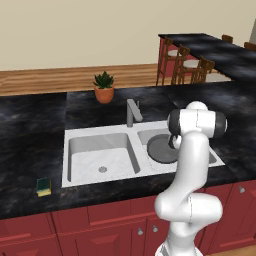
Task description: Pick the pan and sponge and place them into the sink. Then turn on the water.
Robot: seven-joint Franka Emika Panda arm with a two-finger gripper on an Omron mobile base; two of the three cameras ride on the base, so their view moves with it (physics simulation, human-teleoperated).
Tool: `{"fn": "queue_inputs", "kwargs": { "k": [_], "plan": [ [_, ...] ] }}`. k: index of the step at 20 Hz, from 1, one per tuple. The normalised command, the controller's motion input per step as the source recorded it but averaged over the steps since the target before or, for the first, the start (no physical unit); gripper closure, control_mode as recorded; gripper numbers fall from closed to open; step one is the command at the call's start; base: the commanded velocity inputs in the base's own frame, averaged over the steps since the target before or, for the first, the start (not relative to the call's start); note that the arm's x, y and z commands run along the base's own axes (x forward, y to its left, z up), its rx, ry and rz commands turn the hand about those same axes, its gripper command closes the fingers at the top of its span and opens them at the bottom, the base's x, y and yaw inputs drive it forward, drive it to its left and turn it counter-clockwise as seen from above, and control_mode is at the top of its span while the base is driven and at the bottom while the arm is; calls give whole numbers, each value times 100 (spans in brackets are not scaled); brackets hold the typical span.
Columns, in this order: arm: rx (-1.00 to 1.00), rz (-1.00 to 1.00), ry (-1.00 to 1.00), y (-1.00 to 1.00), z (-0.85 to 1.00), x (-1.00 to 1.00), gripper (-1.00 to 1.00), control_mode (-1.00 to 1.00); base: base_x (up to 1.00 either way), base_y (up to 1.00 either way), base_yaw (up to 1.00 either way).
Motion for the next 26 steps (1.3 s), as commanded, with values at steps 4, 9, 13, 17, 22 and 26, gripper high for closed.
{"fn": "queue_inputs", "kwargs": {
  "k": [4, 9, 13, 17, 22, 26],
  "plan": [
    [0, 3, -5, 0, 27, 0, -100, -100, 0, 0, 0],
    [1, 1, -2, 2, 33, 0, -100, -100, 0, 0, 0],
    [1, 0, -3, 0, 40, -1, -100, -100, 0, 0, 0],
    [0, -1, -4, 1, 41, -12, -100, -100, 0, 0, 0],
    [-1, -5, -6, 9, 34, -27, -100, -100, 0, 0, 0],
    [0, -7, -9, 18, 16, -46, -100, -100, 0, 0, 0]
  ]
}}
